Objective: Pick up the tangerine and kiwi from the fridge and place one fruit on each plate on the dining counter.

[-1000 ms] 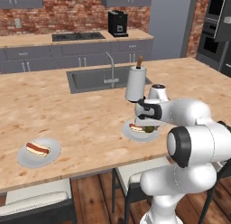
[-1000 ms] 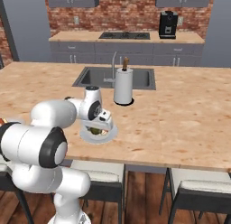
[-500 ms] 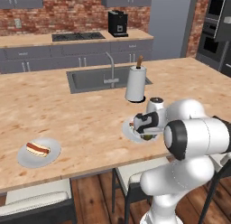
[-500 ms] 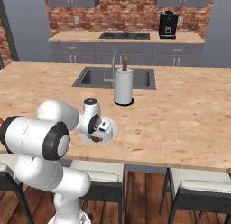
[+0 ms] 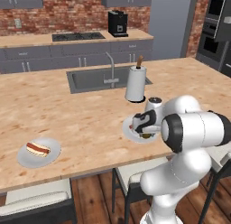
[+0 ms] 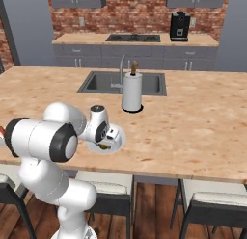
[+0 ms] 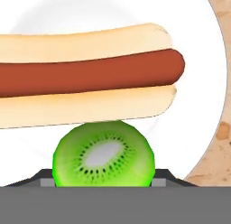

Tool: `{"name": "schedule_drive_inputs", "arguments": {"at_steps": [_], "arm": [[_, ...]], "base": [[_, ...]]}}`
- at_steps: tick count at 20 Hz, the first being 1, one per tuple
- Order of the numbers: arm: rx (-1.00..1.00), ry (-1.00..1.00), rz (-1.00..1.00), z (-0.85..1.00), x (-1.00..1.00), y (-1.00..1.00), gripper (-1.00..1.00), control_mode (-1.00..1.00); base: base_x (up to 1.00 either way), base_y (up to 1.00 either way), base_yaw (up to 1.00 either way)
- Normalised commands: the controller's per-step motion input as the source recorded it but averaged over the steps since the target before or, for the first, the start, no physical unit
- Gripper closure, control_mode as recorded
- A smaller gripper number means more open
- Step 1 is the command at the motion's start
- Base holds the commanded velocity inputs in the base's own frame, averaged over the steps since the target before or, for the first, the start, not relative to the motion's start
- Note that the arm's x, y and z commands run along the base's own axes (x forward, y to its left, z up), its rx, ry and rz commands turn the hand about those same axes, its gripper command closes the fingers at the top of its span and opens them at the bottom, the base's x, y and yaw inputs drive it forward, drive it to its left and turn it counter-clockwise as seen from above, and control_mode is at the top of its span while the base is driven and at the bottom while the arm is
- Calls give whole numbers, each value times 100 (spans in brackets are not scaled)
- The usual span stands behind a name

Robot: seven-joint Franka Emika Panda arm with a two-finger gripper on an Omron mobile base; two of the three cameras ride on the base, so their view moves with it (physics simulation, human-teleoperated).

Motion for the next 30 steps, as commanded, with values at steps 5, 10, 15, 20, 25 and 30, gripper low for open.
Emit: {"name": "schedule_drive_inputs", "arguments": {"at_steps": [5,10,15,20,25,30], "arm": [[0,0,-2,-5,18,0,100,-100],[0,0,0,-4,1,0,-100,-100],[0,0,0,0,0,0,-100,-100],[0,0,0,34,-5,0,-100,-100],[0,0,0,89,-37,6,-100,-100],[0,1,0,100,-96,26,-100,-100]], "base": [[0,0,0],[0,0,0],[0,0,0],[0,0,0],[0,0,0],[0,0,0]]}}
